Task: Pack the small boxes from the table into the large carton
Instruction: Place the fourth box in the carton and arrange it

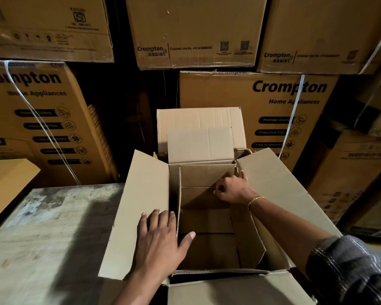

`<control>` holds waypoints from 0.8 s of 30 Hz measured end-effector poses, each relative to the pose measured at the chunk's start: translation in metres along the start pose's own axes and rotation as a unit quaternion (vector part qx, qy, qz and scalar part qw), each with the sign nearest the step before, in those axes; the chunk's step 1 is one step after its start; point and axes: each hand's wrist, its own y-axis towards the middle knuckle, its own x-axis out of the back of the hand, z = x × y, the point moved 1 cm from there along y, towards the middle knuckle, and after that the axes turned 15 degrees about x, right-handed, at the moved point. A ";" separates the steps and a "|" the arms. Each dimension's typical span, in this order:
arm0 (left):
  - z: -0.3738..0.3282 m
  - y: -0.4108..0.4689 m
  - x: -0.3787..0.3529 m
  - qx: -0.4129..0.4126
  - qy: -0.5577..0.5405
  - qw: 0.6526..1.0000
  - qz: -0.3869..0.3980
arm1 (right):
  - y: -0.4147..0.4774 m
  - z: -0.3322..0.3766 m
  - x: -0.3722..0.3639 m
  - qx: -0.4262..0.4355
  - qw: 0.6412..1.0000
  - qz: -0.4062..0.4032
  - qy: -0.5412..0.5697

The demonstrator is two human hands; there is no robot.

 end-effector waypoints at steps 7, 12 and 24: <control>-0.005 0.001 0.005 -0.001 0.008 1.000 -0.023 | -0.010 0.000 0.001 0.015 1.000 -0.008 0.001; -0.004 0.005 0.013 -0.008 0.011 0.999 -0.040 | -0.026 0.005 0.009 0.048 0.999 -0.012 0.002; 0.005 0.020 0.063 -0.041 0.026 0.999 -0.011 | -0.108 0.024 0.036 0.007 0.999 -0.039 -0.020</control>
